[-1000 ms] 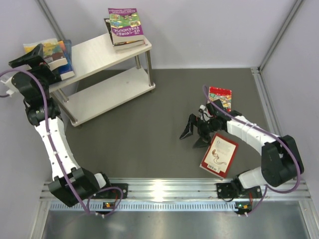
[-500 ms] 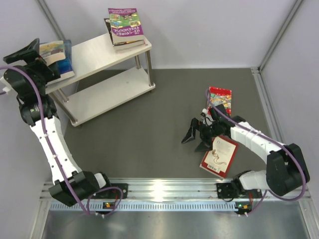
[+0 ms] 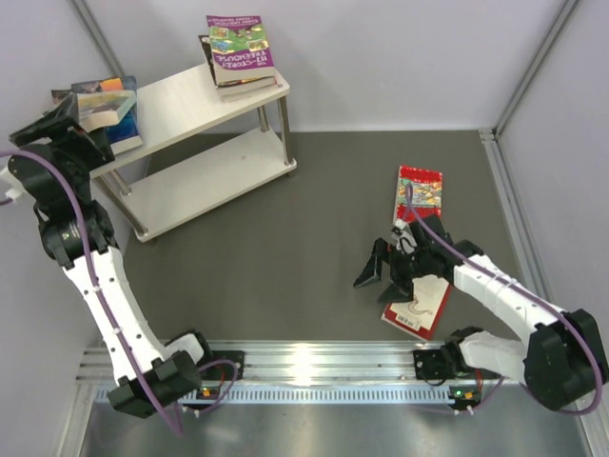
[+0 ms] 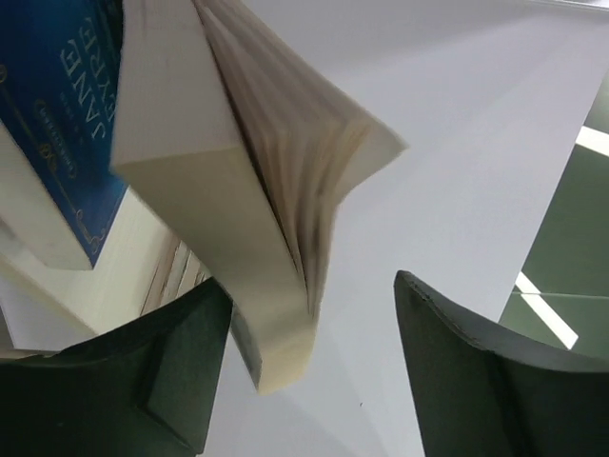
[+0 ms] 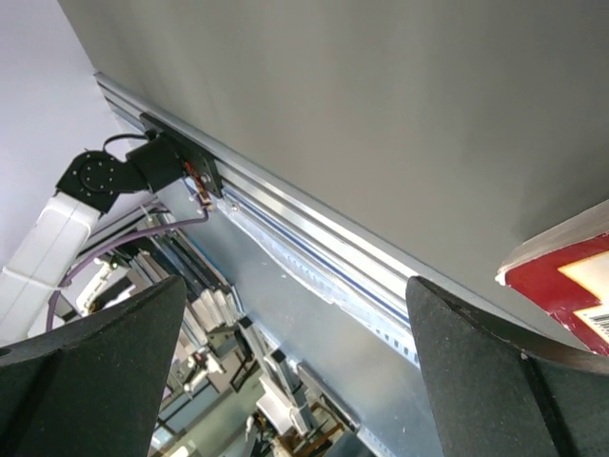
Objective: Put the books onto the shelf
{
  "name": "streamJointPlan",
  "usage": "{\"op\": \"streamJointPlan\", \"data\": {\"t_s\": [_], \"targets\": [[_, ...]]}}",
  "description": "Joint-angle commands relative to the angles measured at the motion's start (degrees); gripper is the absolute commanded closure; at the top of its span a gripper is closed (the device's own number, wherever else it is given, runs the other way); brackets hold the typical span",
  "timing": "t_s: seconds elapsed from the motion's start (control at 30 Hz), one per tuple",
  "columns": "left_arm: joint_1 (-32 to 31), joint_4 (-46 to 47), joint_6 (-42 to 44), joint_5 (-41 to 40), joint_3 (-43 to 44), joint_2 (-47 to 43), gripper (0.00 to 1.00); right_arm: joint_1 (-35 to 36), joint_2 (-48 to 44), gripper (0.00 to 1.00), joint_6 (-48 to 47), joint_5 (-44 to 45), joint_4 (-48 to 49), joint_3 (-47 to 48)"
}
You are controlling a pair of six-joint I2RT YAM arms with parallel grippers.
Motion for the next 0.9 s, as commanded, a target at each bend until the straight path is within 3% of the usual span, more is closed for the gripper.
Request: {"op": "streamJointPlan", "data": {"t_s": [0.0, 0.07, 0.1, 0.2, 0.27, 0.87], "targets": [[0.5, 0.5, -1.3, -1.9, -1.6, -4.4, 0.3, 0.6, -4.0, 0.02, 1.1, 0.2, 0.6, -1.6], [0.5, 0.5, -1.1, -1.9, -3.0, -5.1, 0.51, 0.6, -5.2, 0.02, 1.5, 0.3, 0.5, -2.9], [0.5, 0.6, -0.1, -1.9, -3.3, -5.1, 0.68, 0.6, -6.1, 0.02, 1.8, 0.4, 0.5, -3.3], [0.5, 1.0, 2.3, -1.9, -3.7, -4.5, 0.83, 0.6, -7.4, 0.03, 2.4, 0.5, 0.5, -4.8], [0.5, 0.5, 3.7, -2.0, -3.3, -4.1, 0.99, 0.6, -7.8, 0.04, 2.6, 0.5, 0.4, -5.3], [0.5, -10.9, 19.8, -15.2, 7.2, 1.7, 1.0, 0.6, -4.5, 0.04, 1.9, 1.5, 0.3, -3.0]]}}
